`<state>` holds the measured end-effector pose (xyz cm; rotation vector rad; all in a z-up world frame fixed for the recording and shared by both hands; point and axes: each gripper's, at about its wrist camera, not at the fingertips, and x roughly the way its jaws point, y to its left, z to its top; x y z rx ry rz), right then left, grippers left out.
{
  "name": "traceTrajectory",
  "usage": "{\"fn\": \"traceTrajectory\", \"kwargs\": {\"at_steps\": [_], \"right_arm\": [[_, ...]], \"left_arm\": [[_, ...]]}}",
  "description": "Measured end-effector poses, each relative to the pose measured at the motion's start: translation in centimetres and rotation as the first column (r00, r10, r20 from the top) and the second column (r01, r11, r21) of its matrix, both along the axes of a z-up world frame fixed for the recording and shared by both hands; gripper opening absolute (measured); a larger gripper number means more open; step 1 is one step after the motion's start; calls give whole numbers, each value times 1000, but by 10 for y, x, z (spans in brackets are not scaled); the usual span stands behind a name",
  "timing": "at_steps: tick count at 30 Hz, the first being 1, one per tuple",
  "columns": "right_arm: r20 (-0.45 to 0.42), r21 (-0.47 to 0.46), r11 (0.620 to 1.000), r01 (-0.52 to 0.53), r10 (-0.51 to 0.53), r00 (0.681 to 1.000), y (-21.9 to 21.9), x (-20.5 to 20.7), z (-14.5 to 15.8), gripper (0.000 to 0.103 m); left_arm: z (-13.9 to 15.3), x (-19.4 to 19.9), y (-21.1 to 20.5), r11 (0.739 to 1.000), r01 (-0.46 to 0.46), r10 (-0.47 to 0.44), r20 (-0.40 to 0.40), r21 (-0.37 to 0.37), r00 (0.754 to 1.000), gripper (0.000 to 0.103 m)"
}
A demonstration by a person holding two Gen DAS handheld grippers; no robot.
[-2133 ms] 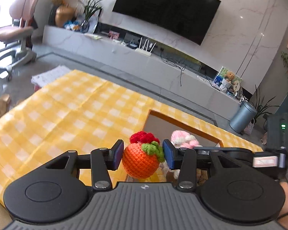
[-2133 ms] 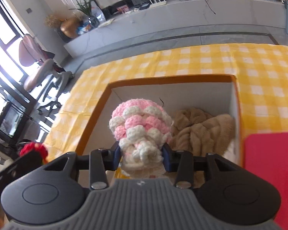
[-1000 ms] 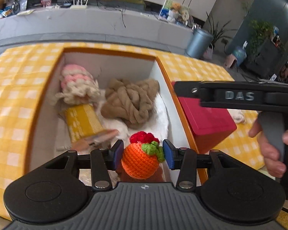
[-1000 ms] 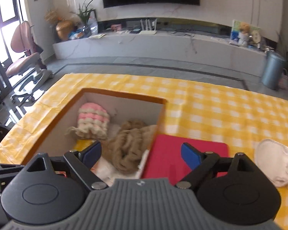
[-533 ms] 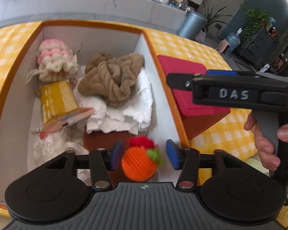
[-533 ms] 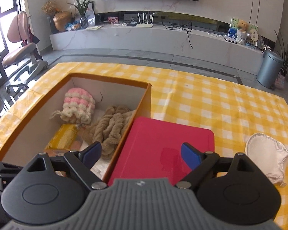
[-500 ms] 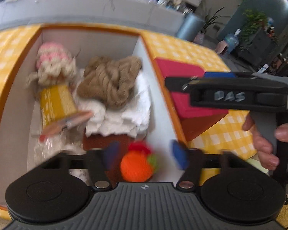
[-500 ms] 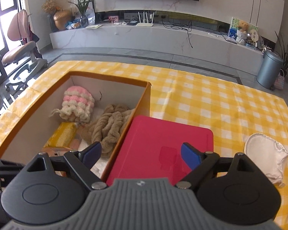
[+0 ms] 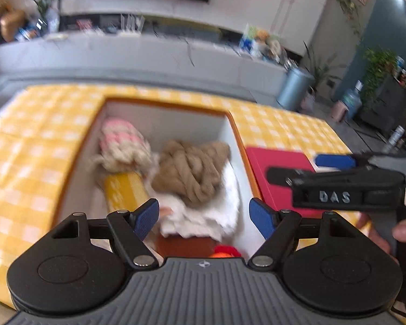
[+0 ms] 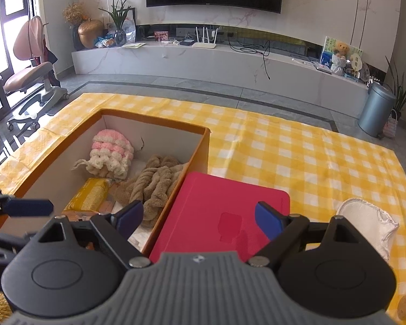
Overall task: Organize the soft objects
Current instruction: 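Withdraw both tools from the box toward the white bib, then grasp the white terry bib with the right tool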
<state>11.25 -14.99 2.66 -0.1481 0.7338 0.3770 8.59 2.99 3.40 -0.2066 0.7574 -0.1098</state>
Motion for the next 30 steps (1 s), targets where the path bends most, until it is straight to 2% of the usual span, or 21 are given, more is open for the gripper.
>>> {"fn": "traceTrajectory", "kwargs": {"at_steps": [5, 9, 15, 24, 30], "right_arm": [[19, 1, 1000, 3, -3, 1000, -7, -4, 7, 88], [72, -11, 1000, 6, -5, 997, -19, -11, 22, 89], [97, -26, 999, 26, -24, 995, -50, -14, 35, 89], [169, -37, 984, 172, -164, 972, -115, -15, 53, 91], [123, 16, 933, 358, -358, 926, -179, -3, 46, 93]], "left_arm": [[13, -9, -4, 997, -38, 30, 107, 66, 994, 89], [25, -16, -15, 989, -79, 55, 180, 126, 982, 91], [38, -26, -39, 982, -53, 7, 244, 183, 970, 94], [43, -31, -70, 975, -3, -58, 267, 224, 962, 95], [37, -18, -99, 982, 86, -123, 225, 167, 967, 95]]}}
